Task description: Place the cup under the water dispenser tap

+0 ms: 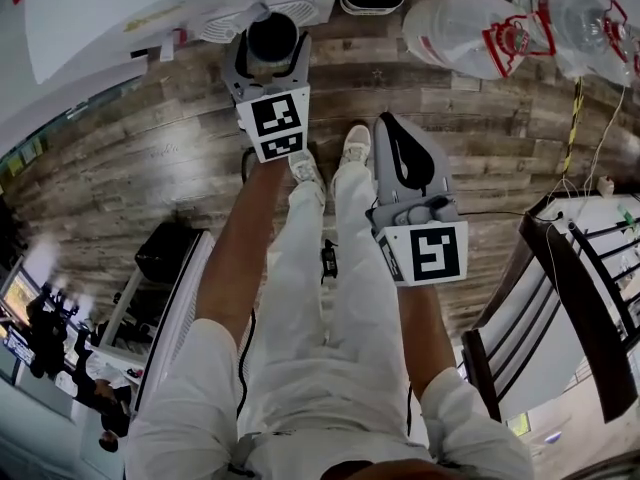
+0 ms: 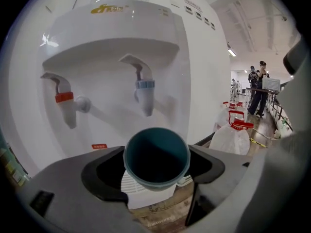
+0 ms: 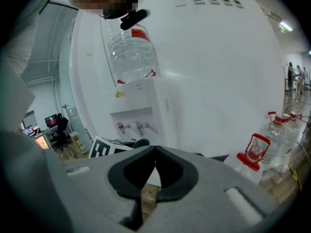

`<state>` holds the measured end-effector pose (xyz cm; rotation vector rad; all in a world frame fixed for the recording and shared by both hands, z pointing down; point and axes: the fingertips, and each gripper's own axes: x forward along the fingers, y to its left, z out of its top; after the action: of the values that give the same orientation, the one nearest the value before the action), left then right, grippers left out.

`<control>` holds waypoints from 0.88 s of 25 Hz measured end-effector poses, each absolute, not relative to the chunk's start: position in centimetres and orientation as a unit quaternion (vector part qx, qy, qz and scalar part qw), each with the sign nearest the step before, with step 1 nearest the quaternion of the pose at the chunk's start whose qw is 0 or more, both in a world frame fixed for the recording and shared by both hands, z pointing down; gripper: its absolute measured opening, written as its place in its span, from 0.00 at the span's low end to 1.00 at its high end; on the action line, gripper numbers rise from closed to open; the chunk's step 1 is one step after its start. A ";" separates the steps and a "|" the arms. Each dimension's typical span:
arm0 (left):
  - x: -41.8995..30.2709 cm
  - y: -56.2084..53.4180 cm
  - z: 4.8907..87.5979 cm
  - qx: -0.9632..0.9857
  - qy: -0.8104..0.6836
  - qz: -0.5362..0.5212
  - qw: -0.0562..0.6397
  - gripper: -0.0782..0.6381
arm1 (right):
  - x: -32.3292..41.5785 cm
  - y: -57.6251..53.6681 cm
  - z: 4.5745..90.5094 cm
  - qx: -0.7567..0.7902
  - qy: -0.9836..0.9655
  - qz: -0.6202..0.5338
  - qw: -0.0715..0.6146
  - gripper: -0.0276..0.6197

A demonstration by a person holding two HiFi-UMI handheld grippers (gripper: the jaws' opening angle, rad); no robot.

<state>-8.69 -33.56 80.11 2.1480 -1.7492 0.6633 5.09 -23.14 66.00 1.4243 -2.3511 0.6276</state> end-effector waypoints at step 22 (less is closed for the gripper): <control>-9.6 -36.6 82.7 0.730 -0.620 0.224 0.181 0.67 | 5.6 -24.0 67.5 0.496 -0.819 0.233 0.168 0.04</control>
<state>-9.62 -36.58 82.70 2.0625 -1.7504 0.6317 5.60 -23.96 67.49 1.4107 -2.3305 0.6614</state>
